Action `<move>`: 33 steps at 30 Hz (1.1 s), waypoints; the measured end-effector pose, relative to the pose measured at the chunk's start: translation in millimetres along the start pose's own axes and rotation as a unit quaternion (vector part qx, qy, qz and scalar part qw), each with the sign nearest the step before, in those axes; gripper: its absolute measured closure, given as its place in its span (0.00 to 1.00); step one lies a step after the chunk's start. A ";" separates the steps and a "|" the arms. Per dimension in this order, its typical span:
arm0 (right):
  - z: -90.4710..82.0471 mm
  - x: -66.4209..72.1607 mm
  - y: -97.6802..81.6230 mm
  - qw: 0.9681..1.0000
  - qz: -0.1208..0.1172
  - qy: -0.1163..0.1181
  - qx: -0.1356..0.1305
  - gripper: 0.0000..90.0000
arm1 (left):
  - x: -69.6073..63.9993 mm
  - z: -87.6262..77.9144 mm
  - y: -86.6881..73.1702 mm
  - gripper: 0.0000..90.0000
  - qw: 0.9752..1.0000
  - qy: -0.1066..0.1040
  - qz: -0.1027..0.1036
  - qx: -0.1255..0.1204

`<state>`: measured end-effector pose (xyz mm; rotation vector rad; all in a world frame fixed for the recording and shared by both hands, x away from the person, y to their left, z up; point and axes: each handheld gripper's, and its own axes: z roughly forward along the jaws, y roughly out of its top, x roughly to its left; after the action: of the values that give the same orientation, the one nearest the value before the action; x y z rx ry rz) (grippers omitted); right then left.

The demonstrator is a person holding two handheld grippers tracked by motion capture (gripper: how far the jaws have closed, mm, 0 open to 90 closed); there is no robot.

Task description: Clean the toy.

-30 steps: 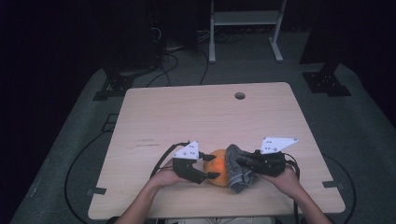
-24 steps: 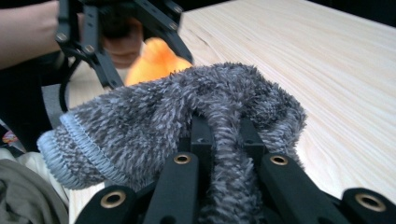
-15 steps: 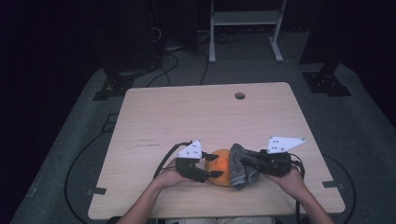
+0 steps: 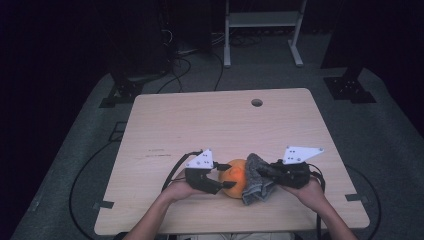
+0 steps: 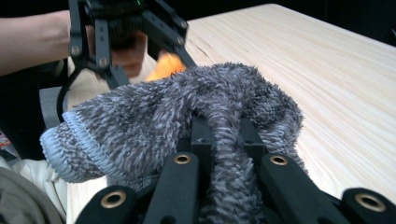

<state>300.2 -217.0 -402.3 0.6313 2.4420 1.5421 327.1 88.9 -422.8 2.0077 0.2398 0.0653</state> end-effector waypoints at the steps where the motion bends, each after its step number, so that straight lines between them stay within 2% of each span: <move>1: -2.4 0.0 -1.7 1.000 0.000 -0.003 -0.001 0.90 | 1.2 0.9 0.6 0.48 1.000 0.003 -0.009 -0.005; 5: -2.0 7.7 1.6 1.000 -0.009 0.001 -0.010 0.90 | 1.6 9.1 5.3 0.50 0.999 0.018 -0.034 -0.015; 8: 5.8 13.2 9.9 1.000 -0.027 0.001 -0.014 0.90 | 2.9 11.4 6.6 0.46 0.998 0.036 -0.051 -0.017; 11: 6.5 8.1 9.8 0.999 -0.029 -0.009 -0.012 0.90 | 6.4 7.1 3.2 0.46 0.996 0.040 -0.070 -0.025; 13: 4.3 0.2 3.0 1.000 -0.017 -0.015 -0.011 0.90 | 8.5 6.1 1.9 0.47 0.995 0.037 -0.085 -0.029; 14: 2.6 -3.0 -1.2 1.000 -0.006 -0.016 -0.012 0.90 | 8.9 6.2 1.7 0.47 0.995 0.036 -0.088 -0.029; 17: -1.2 -3.7 -8.6 1.000 0.004 -0.023 -0.013 0.90 | 8.9 9.6 3.1 0.47 0.995 0.038 -0.089 -0.030; 19: -0.4 0.5 -6.9 1.000 -0.003 -0.028 -0.012 0.90 | 8.3 13.3 4.0 0.47 0.994 0.044 -0.096 -0.035; 20: 1.9 3.8 -2.4 1.000 -0.004 -0.018 -0.022 0.90 | 8.3 14.7 4.7 0.47 0.993 0.048 -0.101 -0.036; 22: 4.0 5.5 0.2 1.000 -0.010 -0.014 -0.026 0.90 | 8.1 16.6 5.8 0.47 0.992 0.058 -0.105 -0.038; 25: 8.7 8.8 3.1 0.999 -0.024 -0.006 -0.030 0.90 | 10.6 13.6 4.7 0.47 0.991 0.054 -0.113 -0.038; 27: 7.4 4.3 -0.7 0.999 -0.014 -0.006 -0.030 0.90 | 12.3 10.2 3.6 0.47 0.991 0.052 -0.116 -0.039; 30: 1.6 -7.3 -13.4 1.000 0.004 -0.021 -0.016 0.90 | 15.3 7.3 1.2 0.48 0.990 0.048 -0.125 -0.044; 33: -4.8 -16.2 -26.9 0.999 0.026 -0.037 0.000 0.90 | 15.1 6.8 0.9 0.48 0.991 0.045 -0.122 -0.044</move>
<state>306.0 -238.0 -425.3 0.7425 2.3900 1.5101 343.0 85.4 -425.8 1.8755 0.5298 0.0121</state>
